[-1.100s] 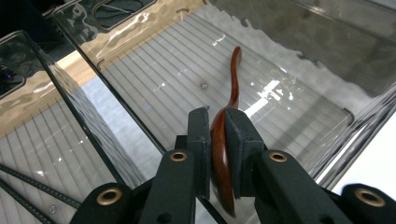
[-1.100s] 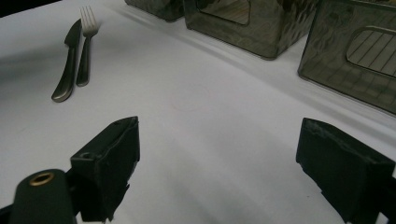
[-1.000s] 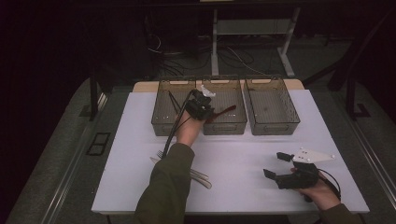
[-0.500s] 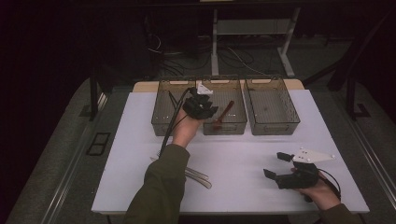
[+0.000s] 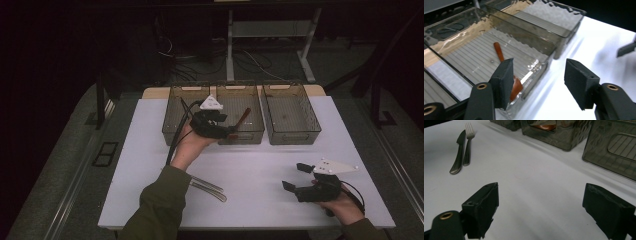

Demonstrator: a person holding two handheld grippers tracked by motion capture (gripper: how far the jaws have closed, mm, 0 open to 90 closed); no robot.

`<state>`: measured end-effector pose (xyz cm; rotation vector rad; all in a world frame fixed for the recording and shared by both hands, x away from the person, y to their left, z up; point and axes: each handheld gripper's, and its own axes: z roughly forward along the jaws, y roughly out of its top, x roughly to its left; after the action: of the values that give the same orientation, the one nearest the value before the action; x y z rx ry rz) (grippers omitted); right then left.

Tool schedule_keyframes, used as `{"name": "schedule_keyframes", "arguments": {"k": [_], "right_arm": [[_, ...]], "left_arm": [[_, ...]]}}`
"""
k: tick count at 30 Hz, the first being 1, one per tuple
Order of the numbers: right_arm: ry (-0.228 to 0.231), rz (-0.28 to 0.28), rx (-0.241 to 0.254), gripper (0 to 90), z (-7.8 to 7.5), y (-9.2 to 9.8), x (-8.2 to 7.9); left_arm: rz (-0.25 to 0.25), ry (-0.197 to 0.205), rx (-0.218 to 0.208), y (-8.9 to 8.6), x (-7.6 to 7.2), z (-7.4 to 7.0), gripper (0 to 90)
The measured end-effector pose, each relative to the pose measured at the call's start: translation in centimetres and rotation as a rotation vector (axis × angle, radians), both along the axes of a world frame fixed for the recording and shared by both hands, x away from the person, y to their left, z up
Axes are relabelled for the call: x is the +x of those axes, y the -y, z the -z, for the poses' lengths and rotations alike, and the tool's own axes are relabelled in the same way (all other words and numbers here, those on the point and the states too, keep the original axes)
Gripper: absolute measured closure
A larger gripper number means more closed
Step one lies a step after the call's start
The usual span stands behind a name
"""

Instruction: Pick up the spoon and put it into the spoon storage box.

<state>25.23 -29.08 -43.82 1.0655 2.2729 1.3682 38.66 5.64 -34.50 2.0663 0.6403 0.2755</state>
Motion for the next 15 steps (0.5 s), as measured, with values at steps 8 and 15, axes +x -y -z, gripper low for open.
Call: {"name": "schedule_keyframes", "arguments": {"k": [8,15], "right_arm": [[-0.001,0.003,0.0,13.9,0.0,0.0,0.0],[-0.007,0.007,0.0,13.9,0.0,0.0,0.0]], "left_arm": [[0.064,0.001,-0.017,-1.5,-2.2,1.0,32.5],[0.082,0.0,-0.038,-2.9,-4.1,2.3,31.7]]}}
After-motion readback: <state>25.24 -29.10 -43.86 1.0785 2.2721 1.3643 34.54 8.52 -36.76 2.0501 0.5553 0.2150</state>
